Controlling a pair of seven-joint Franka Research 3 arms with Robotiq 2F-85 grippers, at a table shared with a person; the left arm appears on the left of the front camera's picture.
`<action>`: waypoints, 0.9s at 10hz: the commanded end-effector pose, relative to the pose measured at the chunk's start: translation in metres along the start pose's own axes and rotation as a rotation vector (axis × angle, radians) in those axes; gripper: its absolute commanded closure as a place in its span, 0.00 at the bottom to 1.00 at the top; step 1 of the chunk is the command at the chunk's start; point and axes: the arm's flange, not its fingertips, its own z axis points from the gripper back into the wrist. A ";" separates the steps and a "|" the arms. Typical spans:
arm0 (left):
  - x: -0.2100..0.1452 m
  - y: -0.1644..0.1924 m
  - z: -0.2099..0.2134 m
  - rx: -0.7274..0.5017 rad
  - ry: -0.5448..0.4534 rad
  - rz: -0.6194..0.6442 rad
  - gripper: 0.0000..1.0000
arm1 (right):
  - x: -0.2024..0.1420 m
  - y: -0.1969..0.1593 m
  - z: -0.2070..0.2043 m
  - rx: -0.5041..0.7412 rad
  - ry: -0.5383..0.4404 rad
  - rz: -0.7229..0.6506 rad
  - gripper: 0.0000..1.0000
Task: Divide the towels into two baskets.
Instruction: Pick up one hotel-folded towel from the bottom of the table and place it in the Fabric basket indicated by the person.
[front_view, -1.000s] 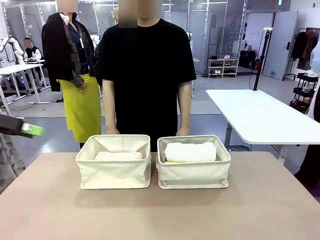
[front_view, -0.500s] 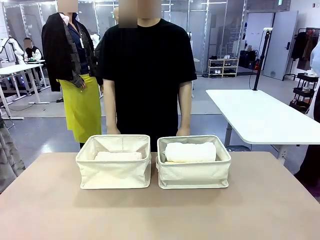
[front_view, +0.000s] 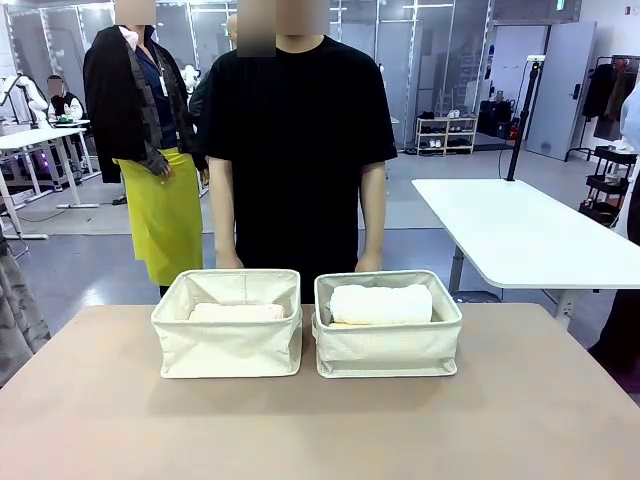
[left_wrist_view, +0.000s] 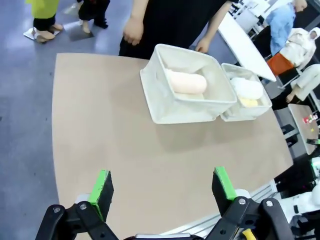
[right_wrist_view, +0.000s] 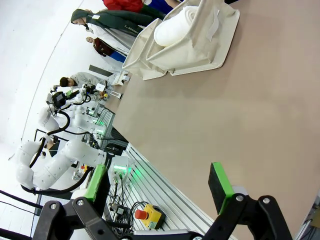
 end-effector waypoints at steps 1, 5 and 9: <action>0.000 0.004 0.001 -0.024 -0.022 0.010 0.00 | -0.002 0.003 0.000 0.008 -0.009 0.011 0.00; 0.000 0.004 0.001 -0.024 -0.022 0.010 0.00 | -0.002 0.003 0.000 0.008 -0.009 0.011 0.00; 0.000 0.004 0.001 -0.024 -0.022 0.010 0.00 | -0.002 0.003 0.000 0.008 -0.009 0.011 0.00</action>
